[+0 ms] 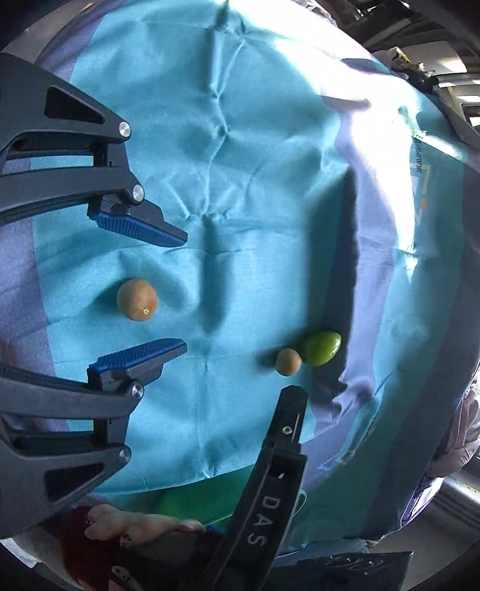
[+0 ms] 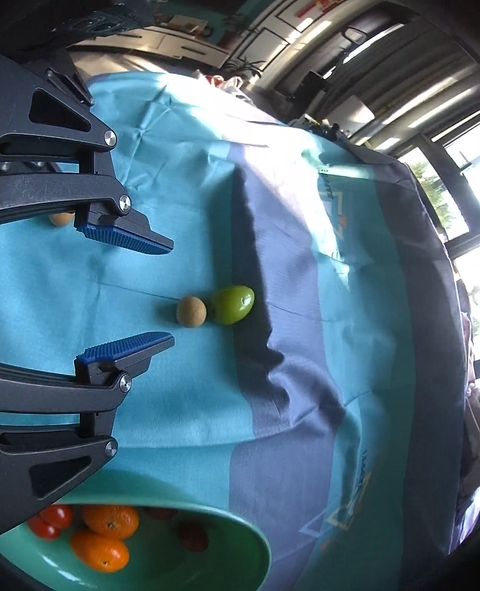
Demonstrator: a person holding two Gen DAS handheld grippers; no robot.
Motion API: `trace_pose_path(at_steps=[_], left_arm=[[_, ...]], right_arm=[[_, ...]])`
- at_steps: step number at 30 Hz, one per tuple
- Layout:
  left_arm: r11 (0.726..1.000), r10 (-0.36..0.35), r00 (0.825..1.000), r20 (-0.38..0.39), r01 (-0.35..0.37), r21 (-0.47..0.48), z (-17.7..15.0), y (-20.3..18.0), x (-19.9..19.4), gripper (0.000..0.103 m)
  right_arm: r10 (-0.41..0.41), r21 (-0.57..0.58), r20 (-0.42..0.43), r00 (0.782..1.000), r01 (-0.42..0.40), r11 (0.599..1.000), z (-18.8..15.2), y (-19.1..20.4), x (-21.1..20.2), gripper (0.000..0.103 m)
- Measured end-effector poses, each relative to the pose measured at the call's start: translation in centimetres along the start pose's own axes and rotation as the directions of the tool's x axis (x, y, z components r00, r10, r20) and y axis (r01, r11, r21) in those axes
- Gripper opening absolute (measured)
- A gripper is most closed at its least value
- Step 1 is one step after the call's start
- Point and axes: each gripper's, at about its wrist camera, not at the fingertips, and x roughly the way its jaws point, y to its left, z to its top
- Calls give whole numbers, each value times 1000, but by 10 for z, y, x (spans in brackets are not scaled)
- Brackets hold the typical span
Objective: Organize fruits
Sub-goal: 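Move the left gripper to the brown round fruit and close on it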
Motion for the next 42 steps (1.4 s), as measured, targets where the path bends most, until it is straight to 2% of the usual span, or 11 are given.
trace_pose_path(at_steps=[7,9,12,14,18,25,30,34,36,39,42], left_arm=[[999,-46,998,-49,46,0,-7,1,12,42],[999,-41,997,-58,42,5,-8,0,14,39],[999,-36,996,-77,37,20,-10,-2,17,35],[999,-24,997,-71,26,29,-10,-3,18,33],[999,-21,998,-61,23,31,-11,-2,18,30],[999,-21,999,-31,22,27,-11,-2,11,27],[991,-125,992,19,126,-54,2,15,-11,28],[990,-113,990,83,119,-73,9,21,-27,24],[988,-132,988,86,138,-75,10,21,-28,24],[990,-117,990,75,122,-65,8,16,-25,24],[992,-112,993,34,114,-58,5,15,-18,25]], right_arm=[[-37,55,-20,999,38,998,9,-8,31,45],[-23,54,-22,999,25,998,10,-6,37,45],[-69,44,-24,997,70,997,10,-4,46,45],[-85,33,-28,996,85,996,9,-2,51,43],[-91,27,-34,995,92,995,7,-1,57,29],[-74,52,-5,997,74,996,7,-4,42,29],[-52,65,49,997,48,997,9,-8,13,29],[-57,84,89,994,50,995,8,-14,-5,29],[-59,91,99,993,50,995,8,-18,-11,29],[-59,110,101,993,48,993,6,-23,-15,29],[-53,114,99,994,42,993,4,-24,-17,29]])
